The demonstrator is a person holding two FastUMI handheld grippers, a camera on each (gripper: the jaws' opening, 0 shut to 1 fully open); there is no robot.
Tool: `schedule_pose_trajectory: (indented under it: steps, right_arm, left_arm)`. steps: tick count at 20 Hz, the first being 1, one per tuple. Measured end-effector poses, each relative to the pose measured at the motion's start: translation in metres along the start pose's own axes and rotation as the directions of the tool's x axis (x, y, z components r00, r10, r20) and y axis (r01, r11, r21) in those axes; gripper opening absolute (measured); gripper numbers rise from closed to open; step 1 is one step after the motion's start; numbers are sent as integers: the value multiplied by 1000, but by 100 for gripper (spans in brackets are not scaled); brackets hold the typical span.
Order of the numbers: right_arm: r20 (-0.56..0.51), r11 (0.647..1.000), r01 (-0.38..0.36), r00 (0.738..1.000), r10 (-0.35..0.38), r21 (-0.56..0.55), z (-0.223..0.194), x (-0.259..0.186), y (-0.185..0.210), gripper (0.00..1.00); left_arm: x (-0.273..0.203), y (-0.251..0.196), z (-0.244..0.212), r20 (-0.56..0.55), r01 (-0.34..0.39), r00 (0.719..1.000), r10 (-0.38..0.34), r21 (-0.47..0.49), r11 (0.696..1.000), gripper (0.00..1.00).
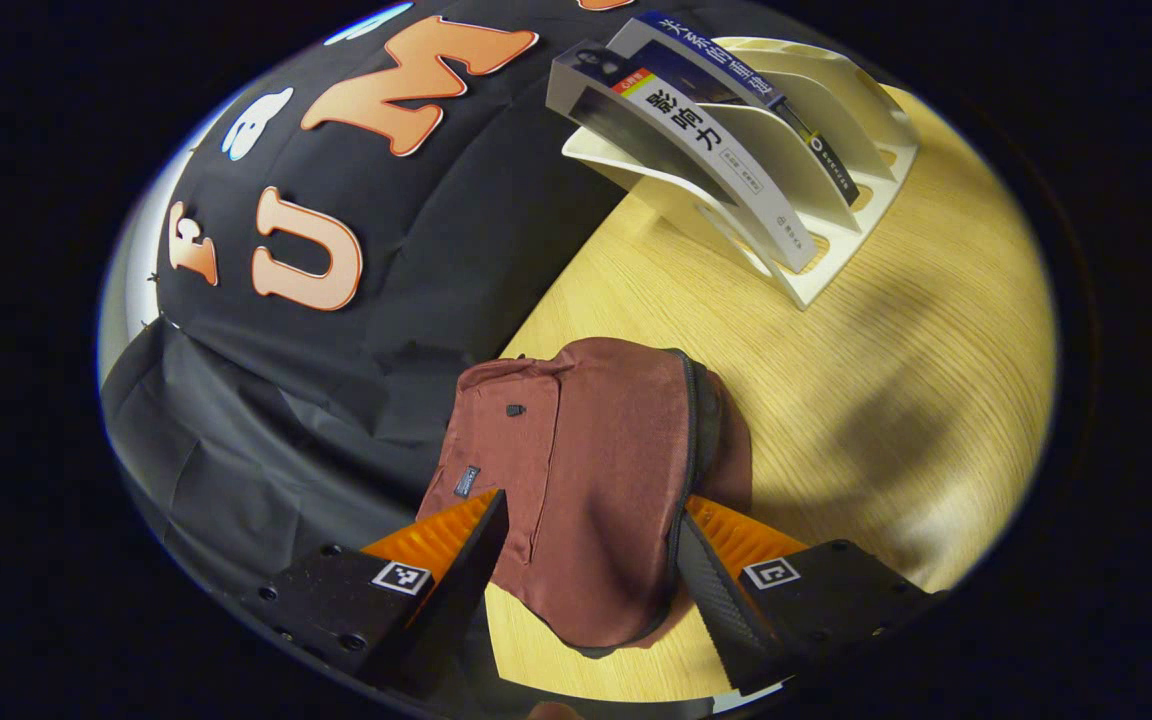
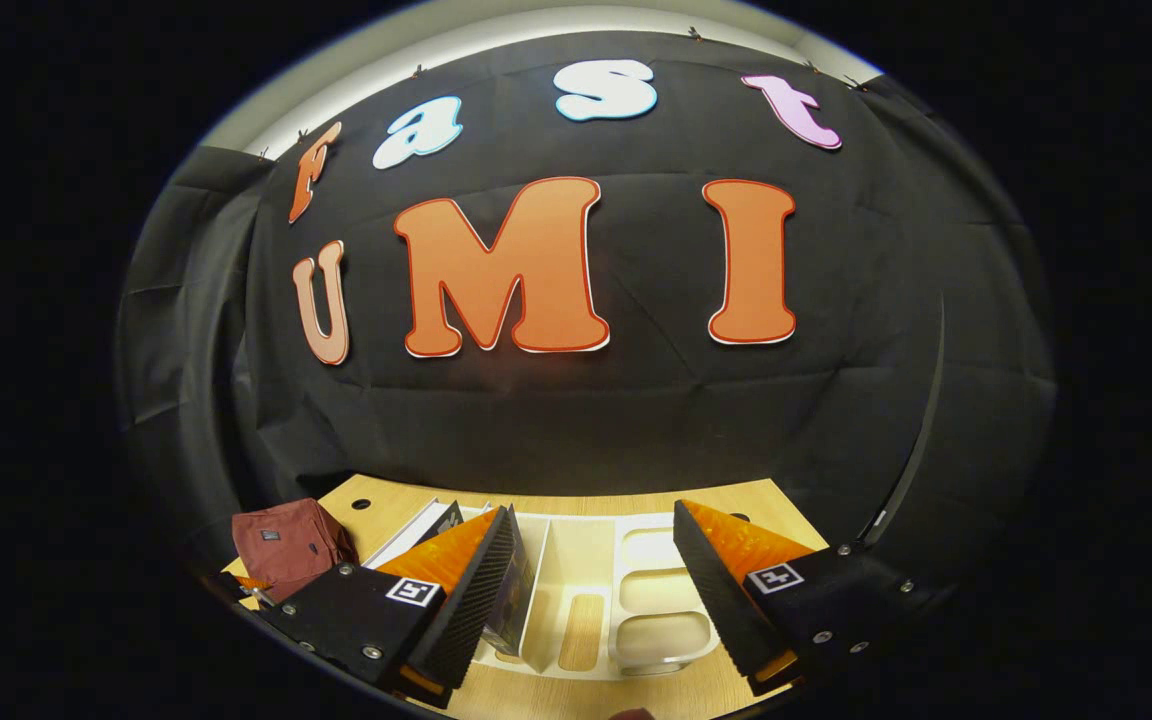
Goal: Open the schoolbag, grab two books from the bookshelf and put them into the schoolbag.
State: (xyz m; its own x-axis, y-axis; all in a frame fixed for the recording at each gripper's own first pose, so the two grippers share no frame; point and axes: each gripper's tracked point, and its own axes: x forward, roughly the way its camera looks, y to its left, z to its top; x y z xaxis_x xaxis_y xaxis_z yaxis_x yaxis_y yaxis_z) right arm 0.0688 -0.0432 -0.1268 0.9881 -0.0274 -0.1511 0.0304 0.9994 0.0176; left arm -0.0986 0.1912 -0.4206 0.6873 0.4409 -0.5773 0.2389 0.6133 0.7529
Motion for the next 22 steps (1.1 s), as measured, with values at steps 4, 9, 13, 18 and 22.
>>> schedule_pose_trajectory:
  steps: [4, 9, 13, 18, 22]
  right_arm:
    - [-7, 1000, -13, 1000, 13, 6, -1, 0, 5, 95]
    - [-7, 1000, -10, 1000, 10, -15, 2, -2, 8, 95]
    - [-6, 1000, 14, 1000, -14, 6, 5, -1, 9, 95]
    - [-13, 1000, 30, 999, -30, 7, 10, 2, 26, 95]
    - [-30, 999, 26, 999, -27, -20, 12, 6, 48, 95]
  left_arm:
    - [31, 7, -2, -41, -28, 999, 27, -8, 1000, 96]
    - [39, 30, 9, -35, 25, 999, -28, -64, 998, 65]
    - [38, 34, 11, -56, 172, 982, -179, -103, 980, 39]
    - [37, 43, 15, -73, 288, 949, -308, -202, 936, 11]
    - [33, 70, 23, -64, 355, 924, -377, -222, 908, 8]
